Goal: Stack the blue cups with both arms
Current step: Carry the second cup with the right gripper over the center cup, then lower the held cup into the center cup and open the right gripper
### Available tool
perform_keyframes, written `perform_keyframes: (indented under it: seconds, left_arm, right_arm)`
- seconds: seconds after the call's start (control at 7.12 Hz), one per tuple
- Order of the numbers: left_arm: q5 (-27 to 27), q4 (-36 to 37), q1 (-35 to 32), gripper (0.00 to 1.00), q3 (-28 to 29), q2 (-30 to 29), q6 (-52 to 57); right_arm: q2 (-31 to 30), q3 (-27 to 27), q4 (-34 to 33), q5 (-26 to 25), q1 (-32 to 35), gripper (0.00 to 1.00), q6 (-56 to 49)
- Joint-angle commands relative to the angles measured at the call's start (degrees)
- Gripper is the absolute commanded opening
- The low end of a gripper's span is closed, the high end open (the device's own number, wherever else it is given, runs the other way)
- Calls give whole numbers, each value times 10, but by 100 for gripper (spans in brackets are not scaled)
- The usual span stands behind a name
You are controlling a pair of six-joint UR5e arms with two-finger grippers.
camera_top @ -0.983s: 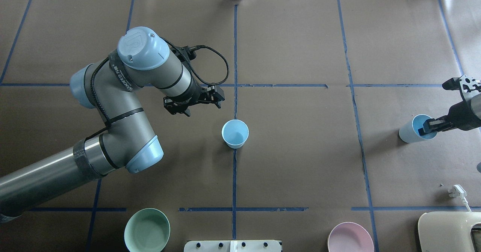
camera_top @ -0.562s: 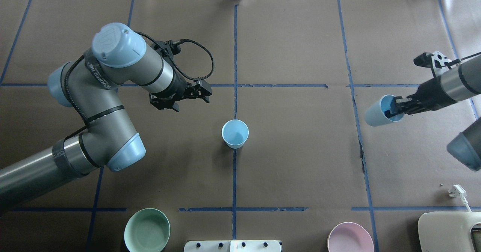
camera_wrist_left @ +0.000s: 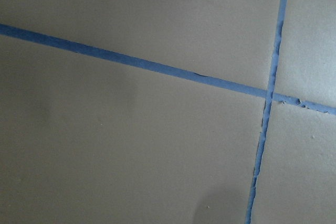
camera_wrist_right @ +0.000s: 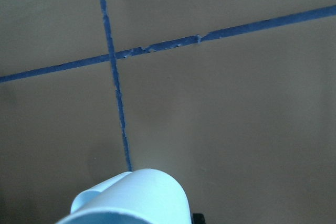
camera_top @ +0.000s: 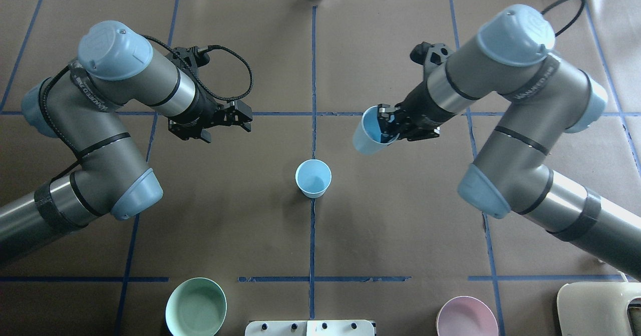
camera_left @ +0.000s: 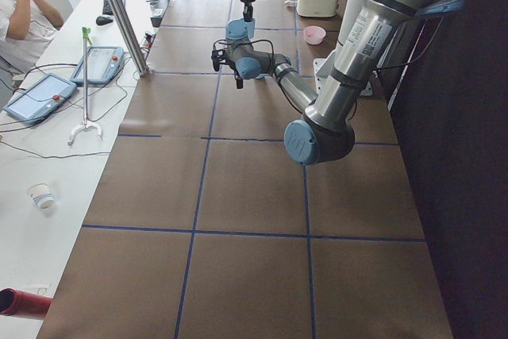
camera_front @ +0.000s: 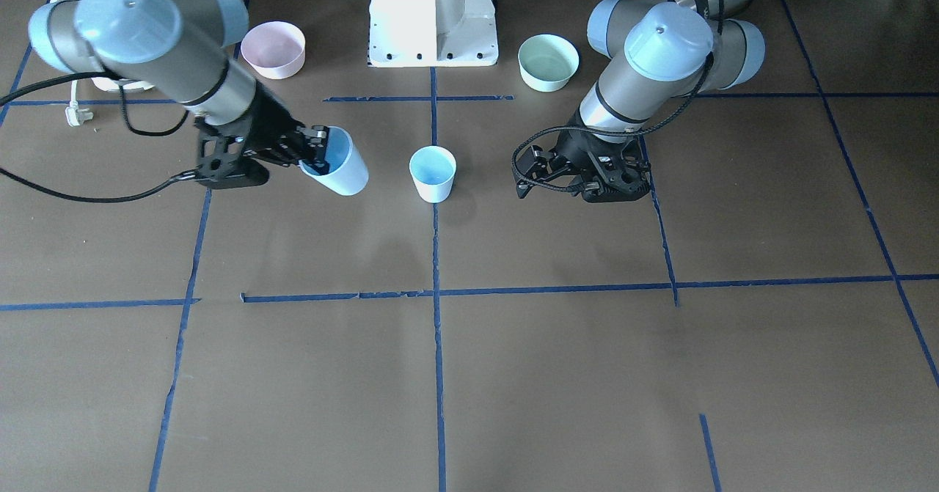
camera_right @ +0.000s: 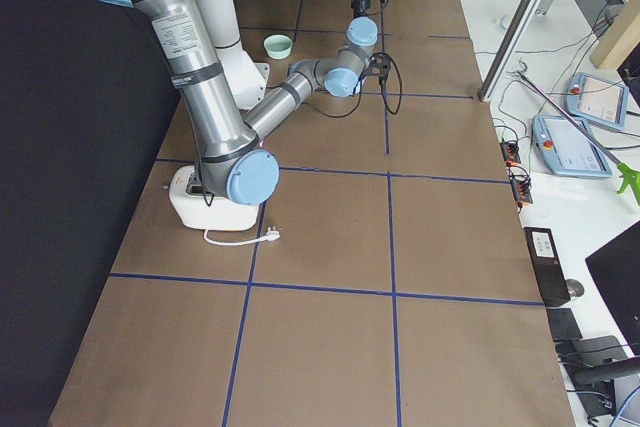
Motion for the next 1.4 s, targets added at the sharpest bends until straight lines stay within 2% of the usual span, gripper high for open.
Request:
perform_keyframes:
  seconds: [0.0,0.56,1.26]
  left_arm:
    - [-2,-1,-3,100,0,5,6]
    - [-1,-1,-2,100,0,5,6]
    - [1,-1,-2,100,0,5,6]
  right_arm:
    - [81,-14,-109,-61,-42,0,5]
    - [95,-22,-141,-118,-86,0,5]
    - [110,-39,-140,-138,-108,0,6]
